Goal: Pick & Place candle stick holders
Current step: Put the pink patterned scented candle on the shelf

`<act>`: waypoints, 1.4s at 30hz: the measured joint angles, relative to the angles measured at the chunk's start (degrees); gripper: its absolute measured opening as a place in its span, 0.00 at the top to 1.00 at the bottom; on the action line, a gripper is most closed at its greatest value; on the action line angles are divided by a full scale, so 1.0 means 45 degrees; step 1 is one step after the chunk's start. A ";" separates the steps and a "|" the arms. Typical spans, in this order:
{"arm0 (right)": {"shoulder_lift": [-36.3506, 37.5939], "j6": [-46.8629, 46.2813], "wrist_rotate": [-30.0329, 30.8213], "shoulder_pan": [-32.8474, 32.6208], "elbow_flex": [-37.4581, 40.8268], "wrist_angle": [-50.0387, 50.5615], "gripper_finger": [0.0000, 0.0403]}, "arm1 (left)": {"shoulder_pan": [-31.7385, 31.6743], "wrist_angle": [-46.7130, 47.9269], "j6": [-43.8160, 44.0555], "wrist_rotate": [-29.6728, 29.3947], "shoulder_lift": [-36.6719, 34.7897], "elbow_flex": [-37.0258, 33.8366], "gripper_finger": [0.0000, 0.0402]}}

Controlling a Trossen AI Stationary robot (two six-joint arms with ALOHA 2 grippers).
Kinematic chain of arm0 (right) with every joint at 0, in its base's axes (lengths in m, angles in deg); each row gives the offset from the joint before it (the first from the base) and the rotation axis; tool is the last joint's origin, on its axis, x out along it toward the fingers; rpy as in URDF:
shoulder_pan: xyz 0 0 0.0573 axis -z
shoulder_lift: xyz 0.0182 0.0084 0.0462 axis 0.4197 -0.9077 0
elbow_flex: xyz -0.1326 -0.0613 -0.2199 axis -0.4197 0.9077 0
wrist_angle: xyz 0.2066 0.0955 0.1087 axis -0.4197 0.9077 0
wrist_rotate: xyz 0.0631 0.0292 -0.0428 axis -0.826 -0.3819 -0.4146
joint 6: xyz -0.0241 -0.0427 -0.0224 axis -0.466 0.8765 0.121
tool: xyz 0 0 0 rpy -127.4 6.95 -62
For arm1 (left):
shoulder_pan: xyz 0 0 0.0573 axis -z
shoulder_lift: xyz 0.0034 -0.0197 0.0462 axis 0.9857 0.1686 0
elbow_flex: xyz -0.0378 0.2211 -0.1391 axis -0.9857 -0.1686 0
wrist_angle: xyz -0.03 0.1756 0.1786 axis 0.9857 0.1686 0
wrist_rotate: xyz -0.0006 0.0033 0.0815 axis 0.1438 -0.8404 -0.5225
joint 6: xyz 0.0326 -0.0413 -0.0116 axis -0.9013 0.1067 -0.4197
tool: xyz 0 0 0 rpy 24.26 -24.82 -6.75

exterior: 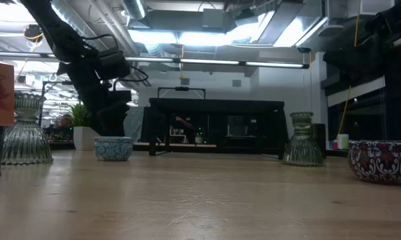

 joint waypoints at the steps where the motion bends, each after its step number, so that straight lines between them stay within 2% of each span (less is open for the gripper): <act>1: 0.0000 0.0001 0.0001 -0.0003 0.0001 0.0005 1.00 | -0.0005 0.0069 -0.0005 -0.0065 0.0004 0.0000 0.06; 8: 0.0000 -0.0002 0.0000 0.0000 -0.0002 0.0001 1.00 | 0.0000 0.0016 -0.0005 -0.0059 -0.0001 0.0000 0.07; 21: 0.0000 0.0001 0.0004 0.0002 -0.0003 0.0000 1.00 | -0.0004 0.0044 0.0000 0.0295 -0.0006 0.0000 0.25; 42: 0.0000 0.0001 0.0001 0.0002 0.0001 0.0000 1.00 | -0.0003 0.0064 0.0151 0.0304 -0.0011 0.0000 0.26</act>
